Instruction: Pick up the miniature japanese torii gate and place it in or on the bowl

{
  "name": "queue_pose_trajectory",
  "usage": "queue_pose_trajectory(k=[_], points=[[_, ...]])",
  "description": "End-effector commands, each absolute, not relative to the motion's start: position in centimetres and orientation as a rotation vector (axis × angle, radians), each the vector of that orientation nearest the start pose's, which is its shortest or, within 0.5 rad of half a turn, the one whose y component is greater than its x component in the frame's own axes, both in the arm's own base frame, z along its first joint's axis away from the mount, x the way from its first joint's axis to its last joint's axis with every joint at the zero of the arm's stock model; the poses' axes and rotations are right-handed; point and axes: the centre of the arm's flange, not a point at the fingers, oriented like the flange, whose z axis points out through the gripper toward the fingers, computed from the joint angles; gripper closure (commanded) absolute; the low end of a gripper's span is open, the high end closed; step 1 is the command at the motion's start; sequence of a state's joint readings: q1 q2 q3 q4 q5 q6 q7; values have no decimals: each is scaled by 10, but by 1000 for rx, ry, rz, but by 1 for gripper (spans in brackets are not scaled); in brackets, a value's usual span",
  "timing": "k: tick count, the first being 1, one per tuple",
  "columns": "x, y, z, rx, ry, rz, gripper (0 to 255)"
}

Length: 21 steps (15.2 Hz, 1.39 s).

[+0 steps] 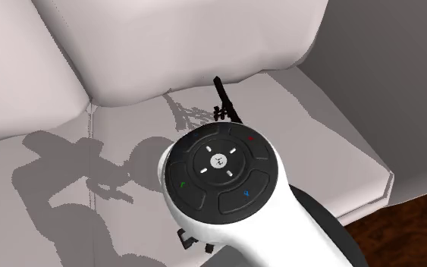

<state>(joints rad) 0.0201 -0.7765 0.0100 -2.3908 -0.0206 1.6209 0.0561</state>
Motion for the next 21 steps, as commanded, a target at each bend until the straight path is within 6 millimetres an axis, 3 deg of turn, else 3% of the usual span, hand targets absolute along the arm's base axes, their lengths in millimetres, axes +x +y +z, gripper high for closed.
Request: queue_pose_trajectory(k=[1, 21], points=[[313, 8, 576, -3169, 44, -12, 0], [529, -121, 552, -3357, 316, 31, 0]])
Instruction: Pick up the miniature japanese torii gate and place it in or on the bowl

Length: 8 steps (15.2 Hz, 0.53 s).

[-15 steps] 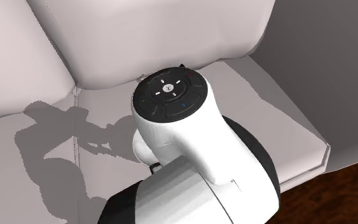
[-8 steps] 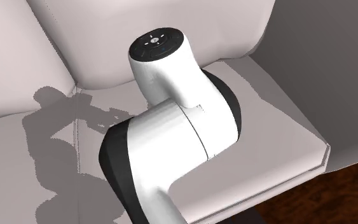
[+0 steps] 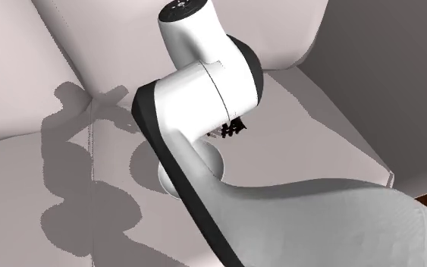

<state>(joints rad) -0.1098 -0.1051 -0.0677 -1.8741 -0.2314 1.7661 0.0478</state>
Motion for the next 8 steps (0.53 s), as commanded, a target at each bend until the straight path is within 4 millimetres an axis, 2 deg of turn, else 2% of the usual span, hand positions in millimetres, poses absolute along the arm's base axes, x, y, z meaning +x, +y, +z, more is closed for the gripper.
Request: queue_pose_trajectory(k=[1, 6, 8], points=[[539, -128, 551, -3366, 330, 34, 0], [589, -167, 549, -3408, 404, 46, 0], [589, -170, 539, -3408, 404, 46, 0]])
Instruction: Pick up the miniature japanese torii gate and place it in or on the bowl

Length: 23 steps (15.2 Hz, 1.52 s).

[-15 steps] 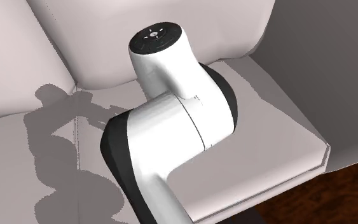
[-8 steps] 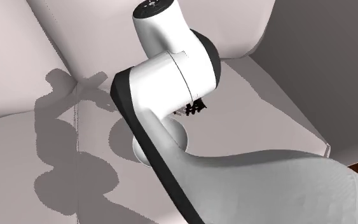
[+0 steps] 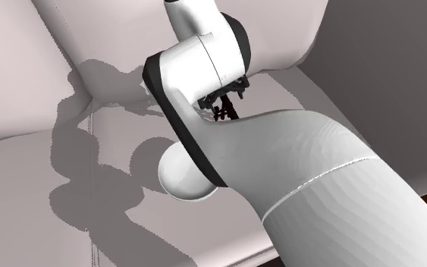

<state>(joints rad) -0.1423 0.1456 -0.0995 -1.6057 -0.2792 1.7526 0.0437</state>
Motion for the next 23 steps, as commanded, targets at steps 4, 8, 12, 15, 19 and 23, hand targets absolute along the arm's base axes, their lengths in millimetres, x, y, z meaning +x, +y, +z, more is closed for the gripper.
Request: queue_pose_trajectory(k=[4, 8, 12, 15, 19, 23], points=[[587, -176, 519, -3408, 404, 46, 0], [587, -178, 511, -3408, 404, 46, 0], [587, -178, 511, -3408, 404, 46, 0], [587, -178, 511, -3408, 404, 46, 255], [587, -178, 511, -3408, 404, 46, 255], [587, -178, 511, -3408, 404, 46, 255]])
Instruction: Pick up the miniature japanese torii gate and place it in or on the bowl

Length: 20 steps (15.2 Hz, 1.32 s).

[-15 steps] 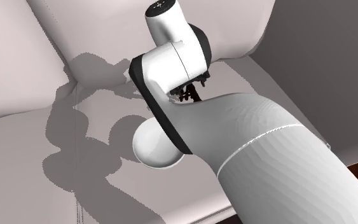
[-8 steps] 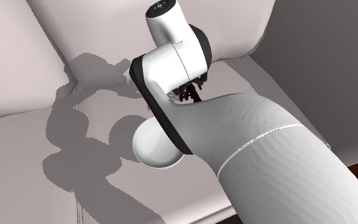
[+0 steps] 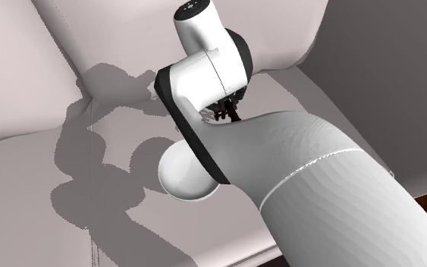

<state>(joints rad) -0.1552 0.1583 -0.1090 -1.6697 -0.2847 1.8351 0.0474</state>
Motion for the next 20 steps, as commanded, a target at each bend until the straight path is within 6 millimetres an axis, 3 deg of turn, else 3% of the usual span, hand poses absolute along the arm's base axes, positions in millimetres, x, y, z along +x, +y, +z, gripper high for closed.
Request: queue_pose_trajectory(k=[1, 20], points=[[587, -178, 511, -3408, 404, 46, 255], [587, -178, 611, -3408, 404, 46, 255]])
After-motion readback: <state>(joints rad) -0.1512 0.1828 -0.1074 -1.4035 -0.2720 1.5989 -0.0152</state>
